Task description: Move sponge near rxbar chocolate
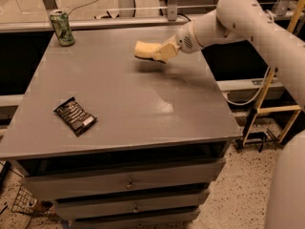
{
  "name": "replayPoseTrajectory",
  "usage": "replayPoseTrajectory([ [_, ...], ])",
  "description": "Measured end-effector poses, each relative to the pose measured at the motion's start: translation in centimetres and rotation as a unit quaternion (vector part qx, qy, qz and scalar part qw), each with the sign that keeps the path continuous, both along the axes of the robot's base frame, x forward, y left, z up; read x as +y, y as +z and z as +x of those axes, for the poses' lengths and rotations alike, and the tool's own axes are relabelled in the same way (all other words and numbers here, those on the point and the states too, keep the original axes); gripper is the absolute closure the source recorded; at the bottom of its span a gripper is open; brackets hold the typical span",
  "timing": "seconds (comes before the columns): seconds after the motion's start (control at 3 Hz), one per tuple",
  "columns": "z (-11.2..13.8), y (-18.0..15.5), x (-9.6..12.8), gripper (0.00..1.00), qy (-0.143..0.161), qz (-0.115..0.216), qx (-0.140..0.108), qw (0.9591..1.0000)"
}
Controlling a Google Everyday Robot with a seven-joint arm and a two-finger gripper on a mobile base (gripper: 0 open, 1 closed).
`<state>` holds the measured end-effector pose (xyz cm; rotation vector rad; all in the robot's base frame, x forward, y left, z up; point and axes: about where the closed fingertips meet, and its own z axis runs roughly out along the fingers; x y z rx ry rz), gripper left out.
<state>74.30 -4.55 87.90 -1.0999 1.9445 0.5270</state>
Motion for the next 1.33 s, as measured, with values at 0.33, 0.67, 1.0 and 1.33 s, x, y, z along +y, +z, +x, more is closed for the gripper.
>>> replayPoseTrajectory([
  [0.33, -3.0, 3.1, 2.1, 1.0, 0.05, -0.032, -0.045, 0.9972],
  [0.67, -9.1, 5.6, 5.6, 1.0, 0.129, -0.085, -0.085, 0.9843],
  [1.0, -9.1, 5.6, 5.6, 1.0, 0.13, -0.085, -0.085, 0.9843],
  [1.33, -10.3, 2.4, 9.9, 1.0, 0.181, -0.141, -0.071, 0.9708],
])
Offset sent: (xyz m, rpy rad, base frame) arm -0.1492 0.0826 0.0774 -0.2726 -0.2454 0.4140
